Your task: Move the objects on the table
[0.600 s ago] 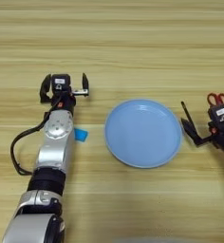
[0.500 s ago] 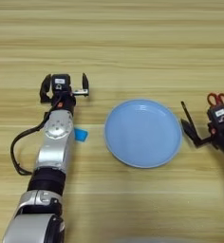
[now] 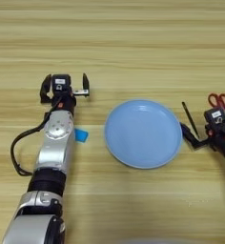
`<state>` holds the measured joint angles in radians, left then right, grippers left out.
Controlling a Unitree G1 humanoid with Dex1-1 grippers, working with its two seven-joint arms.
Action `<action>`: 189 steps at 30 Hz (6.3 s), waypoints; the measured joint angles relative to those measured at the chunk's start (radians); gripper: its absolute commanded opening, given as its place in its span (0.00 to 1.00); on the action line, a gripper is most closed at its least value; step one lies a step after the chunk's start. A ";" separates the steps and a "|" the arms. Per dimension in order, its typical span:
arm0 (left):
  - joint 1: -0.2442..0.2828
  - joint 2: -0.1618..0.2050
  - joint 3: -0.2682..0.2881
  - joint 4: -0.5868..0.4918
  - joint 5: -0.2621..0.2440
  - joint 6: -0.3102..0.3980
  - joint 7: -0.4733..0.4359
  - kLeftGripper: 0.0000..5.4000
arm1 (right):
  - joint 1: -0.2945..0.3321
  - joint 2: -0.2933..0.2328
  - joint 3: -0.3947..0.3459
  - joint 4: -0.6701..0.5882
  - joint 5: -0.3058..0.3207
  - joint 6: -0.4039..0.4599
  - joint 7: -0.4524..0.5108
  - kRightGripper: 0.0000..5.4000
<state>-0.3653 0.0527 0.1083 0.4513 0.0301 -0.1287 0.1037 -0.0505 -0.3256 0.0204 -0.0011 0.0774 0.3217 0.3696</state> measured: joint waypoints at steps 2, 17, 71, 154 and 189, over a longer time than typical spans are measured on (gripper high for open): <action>0.000 0.000 0.000 0.000 0.000 0.000 0.000 1.00 | 0.000 0.000 0.008 0.001 -0.001 0.001 0.007 1.00; 0.000 -0.001 0.000 -0.001 0.000 0.000 0.000 1.00 | -0.041 0.004 0.009 0.047 0.004 0.033 0.010 1.00; 0.000 -0.020 -0.005 -0.048 -0.001 0.010 0.000 1.00 | -0.061 -0.013 0.024 0.037 0.053 0.153 0.051 0.45; 0.005 -0.024 -0.005 -0.076 0.001 0.026 0.001 1.00 | -0.025 0.130 0.236 -0.318 0.128 0.345 -0.025 0.06; 0.005 -0.025 -0.005 -0.076 0.002 0.026 0.003 1.00 | -0.023 0.166 0.291 -0.255 0.107 0.253 0.012 0.45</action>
<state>-0.3602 0.0280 0.1032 0.3756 0.0323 -0.1030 0.1066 -0.0738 -0.1592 0.3117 -0.2558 0.1840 0.5750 0.3818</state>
